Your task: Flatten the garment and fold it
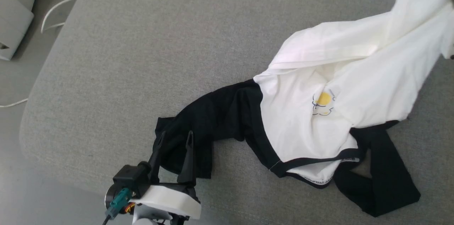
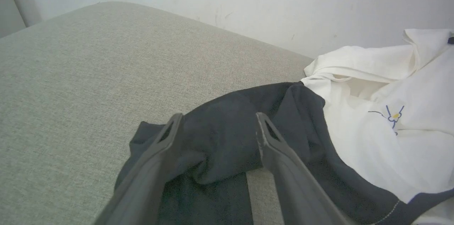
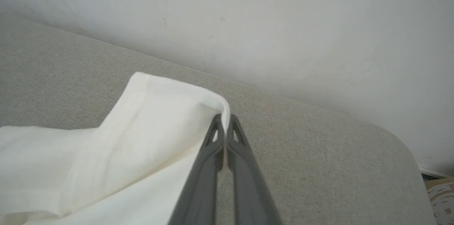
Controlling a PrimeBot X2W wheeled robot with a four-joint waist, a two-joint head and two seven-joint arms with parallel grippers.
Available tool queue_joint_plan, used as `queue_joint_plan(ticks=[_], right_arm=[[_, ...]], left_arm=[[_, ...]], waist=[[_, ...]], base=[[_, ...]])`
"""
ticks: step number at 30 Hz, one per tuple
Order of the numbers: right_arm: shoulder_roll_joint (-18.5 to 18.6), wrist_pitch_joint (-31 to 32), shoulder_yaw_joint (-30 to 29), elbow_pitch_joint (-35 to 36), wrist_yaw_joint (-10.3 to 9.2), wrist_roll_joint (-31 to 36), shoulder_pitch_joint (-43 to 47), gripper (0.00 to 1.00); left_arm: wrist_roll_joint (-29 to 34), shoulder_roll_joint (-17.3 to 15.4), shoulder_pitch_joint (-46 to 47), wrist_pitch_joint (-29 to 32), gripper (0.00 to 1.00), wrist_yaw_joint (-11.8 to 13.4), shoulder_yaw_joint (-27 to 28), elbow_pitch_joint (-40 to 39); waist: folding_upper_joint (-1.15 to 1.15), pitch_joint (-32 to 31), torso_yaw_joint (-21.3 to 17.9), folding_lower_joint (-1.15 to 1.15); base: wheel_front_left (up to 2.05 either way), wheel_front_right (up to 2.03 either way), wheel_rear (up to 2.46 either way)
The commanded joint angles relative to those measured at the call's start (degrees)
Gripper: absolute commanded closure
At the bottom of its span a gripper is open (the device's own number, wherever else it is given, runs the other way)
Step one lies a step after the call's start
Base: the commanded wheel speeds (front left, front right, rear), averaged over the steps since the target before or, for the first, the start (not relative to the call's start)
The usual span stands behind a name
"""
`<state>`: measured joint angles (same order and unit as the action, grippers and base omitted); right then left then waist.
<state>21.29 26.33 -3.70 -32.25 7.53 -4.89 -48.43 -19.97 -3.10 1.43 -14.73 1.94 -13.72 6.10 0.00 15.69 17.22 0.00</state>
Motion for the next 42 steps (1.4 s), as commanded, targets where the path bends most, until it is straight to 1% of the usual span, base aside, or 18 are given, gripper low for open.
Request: queue_joint_plan(ticks=[1, 2, 3, 4, 5, 6, 9, 11, 17, 21, 24, 27, 30, 32, 35, 38, 40, 42], right_arm=[[-0.54, -1.52, -1.49, 0.28, -0.04, 1.47, 1.15, 1.00], [-0.54, -1.52, -1.49, 0.28, -0.04, 1.47, 1.15, 1.00], [-1.13, -2.53, -2.92, 0.29, -0.04, 2.15, 1.34, 1.00], [-1.84, -3.46, -4.03, 0.20, -0.04, 2.91, 1.43, 0.65], [-2.65, -4.26, -4.67, 0.05, -0.04, 3.58, 1.46, 0.02], [-3.47, -4.93, -5.03, -0.14, -0.04, 4.18, 1.43, 0.00], [-5.68, -5.89, -4.60, -0.79, -0.04, 4.83, 1.20, 0.00], [-6.30, -6.04, -4.12, -1.19, -0.04, 4.69, 0.85, 0.00], [-6.09, -5.26, -2.57, -0.95, -0.04, 1.55, 0.87, 0.00], [-6.41, -3.23, -1.74, 2.10, -0.04, -2.73, 3.53, 0.00], [-6.84, 0.38, -0.31, 6.85, -0.04, -6.75, 8.63, 0.00], [-6.71, 4.18, 0.03, 13.77, -0.04, -10.45, 16.30, 0.00], [-6.06, 6.64, -0.56, 21.45, -0.04, -11.43, 25.10, 0.00], [-6.39, 7.19, -1.89, 26.26, -0.04, -11.27, 30.97, 0.00], [-9.08, 7.45, -4.55, 32.38, -0.04, -11.04, 39.30, 0.00], [-11.72, 6.34, -5.20, 36.93, -0.04, -9.61, 46.10, 0.00], [-13.71, 5.30, -4.87, 38.29, -0.04, -8.78, 49.35, 0.00], [-14.93, 4.23, -4.13, 38.47, -0.04, -8.02, 51.30, 0.00]], left_arm=[[0.58, 0.22, 1.01, -0.27, 0.00, -0.69, -0.14, 0.04], [0.58, 0.22, 1.01, -0.27, 0.00, -0.69, -0.14, 0.04], [0.65, 0.22, 1.30, -0.27, 0.00, -0.83, -0.18, 0.10], [0.72, 0.22, 1.61, -0.27, 0.00, -0.95, -0.20, 0.14], [0.83, 0.22, 1.90, -0.27, 0.00, -1.09, -0.26, 0.27], [0.96, 0.22, 2.18, -0.27, 0.00, -1.20, -0.27, 0.39], [1.15, 0.22, 2.85, -0.27, 0.00, -1.48, -0.19, 0.70], [1.34, 0.22, 3.08, -0.27, 0.00, -1.60, -0.12, 0.99], [1.96, 0.22, 2.77, -0.27, 0.00, -1.86, -0.22, 1.75], [2.44, 0.10, 1.95, -0.27, 0.00, -1.62, 0.02, 1.61], [2.68, -0.16, 0.98, -0.27, 0.00, -1.26, 0.47, 1.03], [2.71, -0.45, -0.02, -0.27, 0.00, -1.03, 0.75, 0.50], [2.62, -0.74, -0.81, -0.27, 0.00, -0.88, 0.91, -0.03], [2.55, -0.88, -1.12, -0.27, 0.00, -0.84, 0.89, -0.25], [2.34, -0.93, -1.33, -0.27, 0.00, -0.63, 0.96, -0.51], [2.15, -1.02, -1.65, -0.27, 0.00, -0.45, 1.16, -0.88], [1.99, -1.08, -1.81, -0.27, 0.00, -0.32, 1.40, -1.08], [1.87, -1.17, -1.93, -0.27, 0.00, -0.24, 1.62, -1.27]], waist=[[0.00, 1.71, 0.07, 0.00], [0.00, 1.71, 0.07, 0.00], [0.00, 2.24, 0.06, 0.00], [0.00, 2.75, -0.02, 0.00], [0.00, 3.21, -0.17, 0.00], [0.00, 3.63, -0.39, 0.00], [0.00, 4.14, -1.31, 0.00], [0.00, 3.92, -2.10, 0.00], [0.00, 1.22, -4.31, 0.00], [0.00, -1.14, -5.29, 0.00], [0.00, -2.63, -5.70, 0.00], [0.00, -3.66, -5.79, 0.00], [0.00, -4.02, -5.76, 0.00], [0.00, -4.13, -5.54, 0.00], [0.00, -4.10, -5.09, 0.00], [0.00, -3.75, -5.01, 0.00], [0.00, -3.48, -5.25, 0.00], [0.00, -3.30, -5.51, 0.00]], base=[[0.00, 0.00, 0.00], [0.00, 0.00, 0.00], [0.00, 0.00, 0.00], [0.00, 0.00, 0.00], [0.00, 0.00, 0.00], [0.00, 0.00, 0.00], [0.00, 0.00, 0.00], [0.00, 0.00, 0.00], [0.00, 0.00, 0.00], [0.00, 0.00, 0.00], [0.00, 0.00, 0.00], [0.00, 0.00, 0.00], [0.00, 0.00, 0.00], [0.00, 0.00, 0.00], [0.00, 0.00, 0.00], [0.00, 0.00, 0.00], [0.00, 0.00, 0.00], [0.00, 0.00, 0.00]])
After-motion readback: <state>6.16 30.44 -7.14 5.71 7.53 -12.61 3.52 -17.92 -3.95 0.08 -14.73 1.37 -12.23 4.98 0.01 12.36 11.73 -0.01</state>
